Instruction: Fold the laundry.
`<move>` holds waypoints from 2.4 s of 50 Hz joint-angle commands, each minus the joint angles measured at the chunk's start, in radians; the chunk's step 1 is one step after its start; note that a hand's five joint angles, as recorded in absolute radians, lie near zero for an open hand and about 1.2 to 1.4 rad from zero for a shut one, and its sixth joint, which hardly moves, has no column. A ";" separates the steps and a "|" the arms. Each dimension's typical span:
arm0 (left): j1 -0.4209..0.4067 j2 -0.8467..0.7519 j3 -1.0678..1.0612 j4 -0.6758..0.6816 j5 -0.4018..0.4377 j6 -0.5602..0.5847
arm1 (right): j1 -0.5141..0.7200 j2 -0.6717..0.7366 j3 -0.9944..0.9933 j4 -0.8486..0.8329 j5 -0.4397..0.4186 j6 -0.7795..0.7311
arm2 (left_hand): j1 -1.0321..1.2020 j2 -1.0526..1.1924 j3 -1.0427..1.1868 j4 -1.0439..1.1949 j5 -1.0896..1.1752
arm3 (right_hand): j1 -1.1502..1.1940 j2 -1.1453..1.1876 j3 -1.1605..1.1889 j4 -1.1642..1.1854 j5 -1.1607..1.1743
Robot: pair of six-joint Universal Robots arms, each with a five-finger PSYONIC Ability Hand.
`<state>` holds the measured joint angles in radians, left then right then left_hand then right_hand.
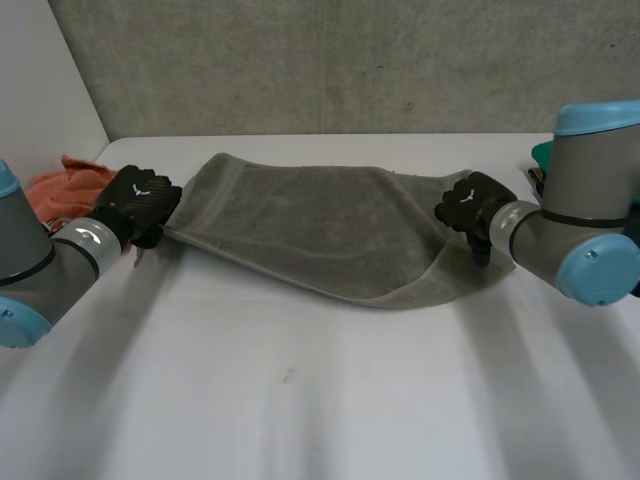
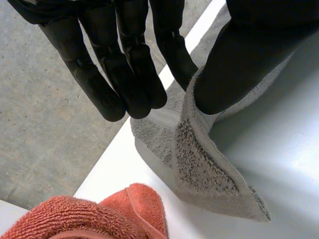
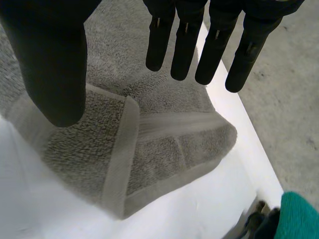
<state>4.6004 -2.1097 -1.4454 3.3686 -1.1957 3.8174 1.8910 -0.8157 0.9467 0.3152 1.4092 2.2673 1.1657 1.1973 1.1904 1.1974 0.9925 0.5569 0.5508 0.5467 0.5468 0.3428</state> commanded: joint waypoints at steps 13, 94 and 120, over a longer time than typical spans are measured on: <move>0.005 0.031 -0.003 -0.002 -0.004 -0.010 | 0.007 0.254 -0.252 0.088 -0.019 -0.152 | 0.199 0.167 0.174 0.167 0.197 | 0.408 0.414 0.419 0.418 0.448; -0.006 -0.012 0.208 -0.032 -0.048 -0.142 | -0.036 -0.189 0.349 -0.628 0.165 0.381 | 0.231 0.199 0.206 0.199 0.229 | 0.839 0.845 0.850 0.849 0.879; 0.077 0.223 -0.164 -0.827 -0.039 0.535 | -0.207 -0.427 0.686 -0.028 0.105 -0.230 | 0.231 0.199 0.206 0.199 0.229 | 0.839 0.845 0.850 0.849 0.879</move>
<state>4.7120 -1.8660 -1.7062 2.6383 -1.2262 4.2891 1.6850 -1.2422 1.6435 0.3225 1.5371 2.0598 1.1657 1.1974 1.1906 1.1980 0.9925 1.1544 1.1777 1.1919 1.1996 1.0259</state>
